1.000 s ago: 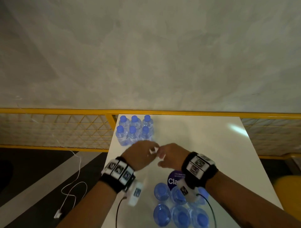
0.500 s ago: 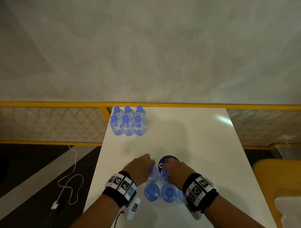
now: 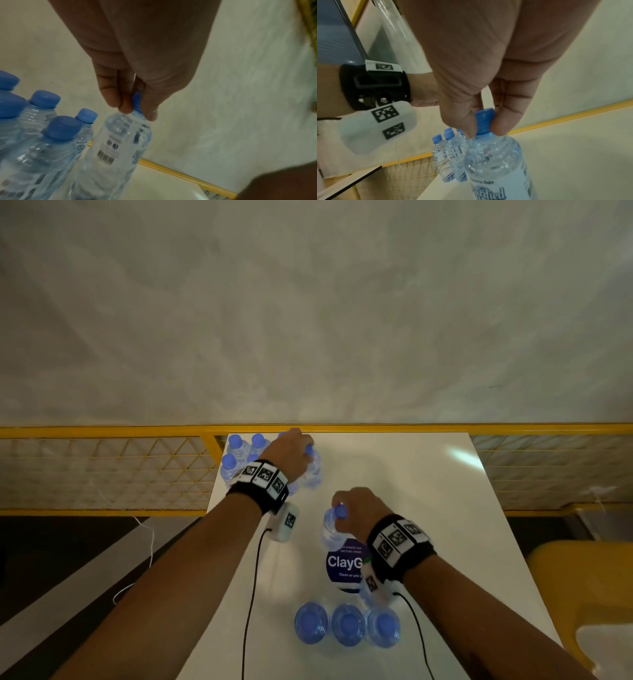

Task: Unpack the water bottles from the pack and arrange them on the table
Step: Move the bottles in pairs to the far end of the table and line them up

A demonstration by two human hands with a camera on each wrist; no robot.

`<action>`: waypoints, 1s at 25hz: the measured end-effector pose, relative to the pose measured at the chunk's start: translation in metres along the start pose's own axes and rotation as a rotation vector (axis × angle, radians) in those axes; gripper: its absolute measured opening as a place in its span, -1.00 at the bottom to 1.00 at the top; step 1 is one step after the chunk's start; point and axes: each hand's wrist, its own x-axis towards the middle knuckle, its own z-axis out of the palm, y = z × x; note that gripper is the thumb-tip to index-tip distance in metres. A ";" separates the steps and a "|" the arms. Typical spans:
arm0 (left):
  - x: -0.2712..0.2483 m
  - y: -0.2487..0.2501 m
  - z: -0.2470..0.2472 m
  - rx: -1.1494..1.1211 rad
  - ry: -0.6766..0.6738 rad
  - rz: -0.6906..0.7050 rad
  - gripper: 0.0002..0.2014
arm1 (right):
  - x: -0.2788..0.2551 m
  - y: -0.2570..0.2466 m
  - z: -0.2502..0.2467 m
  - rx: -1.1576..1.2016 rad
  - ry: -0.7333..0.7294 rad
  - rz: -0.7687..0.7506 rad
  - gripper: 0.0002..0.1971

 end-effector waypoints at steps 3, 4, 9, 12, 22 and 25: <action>0.039 -0.006 0.008 0.032 0.020 -0.043 -0.72 | 0.039 -0.005 -0.009 0.033 0.030 0.015 -0.69; 0.049 -0.007 0.014 0.070 0.017 -0.054 -0.74 | 0.053 -0.006 -0.010 0.032 0.033 0.023 -0.68; 0.065 -0.014 0.045 0.305 -0.033 -0.107 -0.64 | 0.109 -0.019 -0.006 -0.092 0.053 0.010 -0.63; 0.067 -0.018 0.051 0.349 -0.028 -0.113 -0.60 | 0.133 -0.028 -0.011 -0.124 0.099 -0.011 -0.60; 0.070 -0.033 0.042 0.446 -0.037 -0.109 -0.57 | 0.161 -0.036 -0.004 -0.129 0.141 -0.060 -0.67; 0.065 -0.032 0.038 0.437 -0.093 -0.114 -0.45 | 0.158 -0.037 -0.004 -0.063 0.126 -0.022 -0.72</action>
